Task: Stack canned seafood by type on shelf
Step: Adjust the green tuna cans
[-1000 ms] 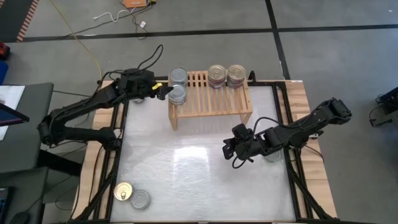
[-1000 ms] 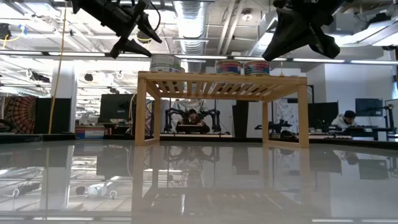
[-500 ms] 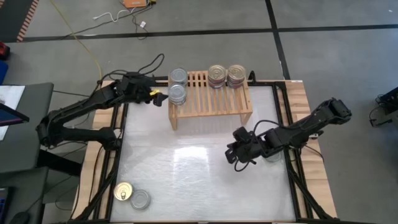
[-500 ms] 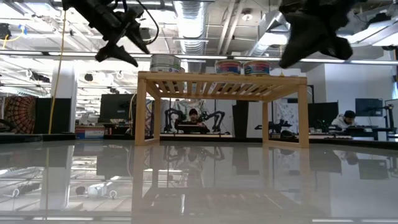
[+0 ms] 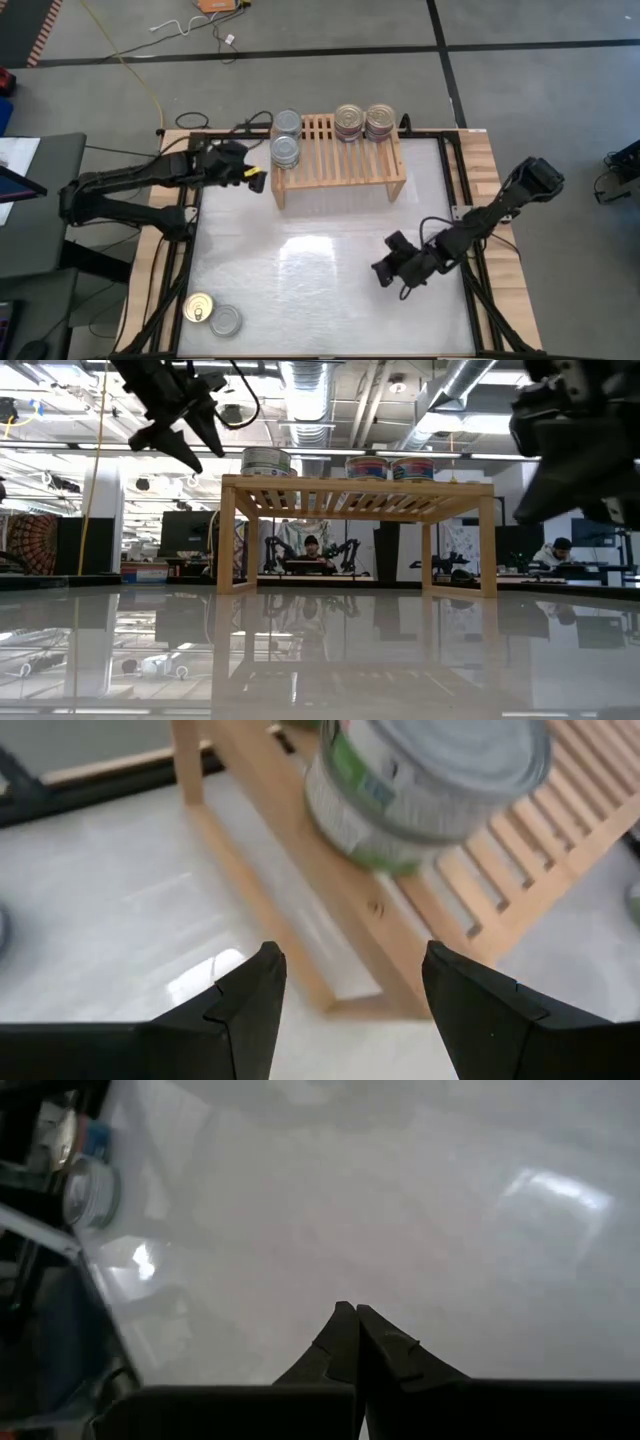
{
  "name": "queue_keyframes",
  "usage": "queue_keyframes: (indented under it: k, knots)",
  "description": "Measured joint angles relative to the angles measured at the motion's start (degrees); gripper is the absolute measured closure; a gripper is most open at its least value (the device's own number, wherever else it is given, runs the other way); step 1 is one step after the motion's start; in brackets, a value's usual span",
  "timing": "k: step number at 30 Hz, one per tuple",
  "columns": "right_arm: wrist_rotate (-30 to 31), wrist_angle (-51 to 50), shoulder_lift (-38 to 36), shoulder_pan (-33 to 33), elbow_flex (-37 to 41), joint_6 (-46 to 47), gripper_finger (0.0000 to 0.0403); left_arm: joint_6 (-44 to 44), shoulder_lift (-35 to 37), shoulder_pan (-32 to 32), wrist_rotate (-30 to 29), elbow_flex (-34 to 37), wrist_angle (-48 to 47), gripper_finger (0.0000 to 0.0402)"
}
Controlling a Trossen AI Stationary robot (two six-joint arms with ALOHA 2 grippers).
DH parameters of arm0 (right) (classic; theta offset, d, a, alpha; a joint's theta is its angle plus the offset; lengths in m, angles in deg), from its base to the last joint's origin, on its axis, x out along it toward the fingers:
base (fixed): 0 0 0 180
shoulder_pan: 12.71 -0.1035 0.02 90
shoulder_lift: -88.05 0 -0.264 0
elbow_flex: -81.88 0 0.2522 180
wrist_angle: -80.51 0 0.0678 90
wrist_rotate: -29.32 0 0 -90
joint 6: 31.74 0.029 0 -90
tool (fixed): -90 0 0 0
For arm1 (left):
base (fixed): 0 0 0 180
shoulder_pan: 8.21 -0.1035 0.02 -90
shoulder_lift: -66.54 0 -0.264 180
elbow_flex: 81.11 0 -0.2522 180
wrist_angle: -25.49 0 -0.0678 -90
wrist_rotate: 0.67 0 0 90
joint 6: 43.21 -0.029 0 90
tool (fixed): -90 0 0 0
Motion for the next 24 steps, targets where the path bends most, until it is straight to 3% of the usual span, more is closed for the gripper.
queue_keyframes:
  k: [7,14,19,24]
  knots:
    - [0.02,15.01,0.00,-3.21,7.03,-0.30,0.0379,11.70,0.05,12.18,-6.27,3.84,-1.29,0.0175]
    - [-3.16,33.43,-0.51,-2.69,15.94,-5.05,0.0379,27.81,1.63,26.04,-11.43,12.61,5.79,0.0175]
    - [-7.66,36.57,-4.81,-0.34,22.63,-6.26,0.0379,38.18,0.96,36.51,-18.66,16.12,9.40,0.0175]
    - [-7.93,36.97,-13.78,2.28,28.17,-6.55,0.0379,48.34,-0.77,45.51,-24.60,18.16,10.72,0.0175]
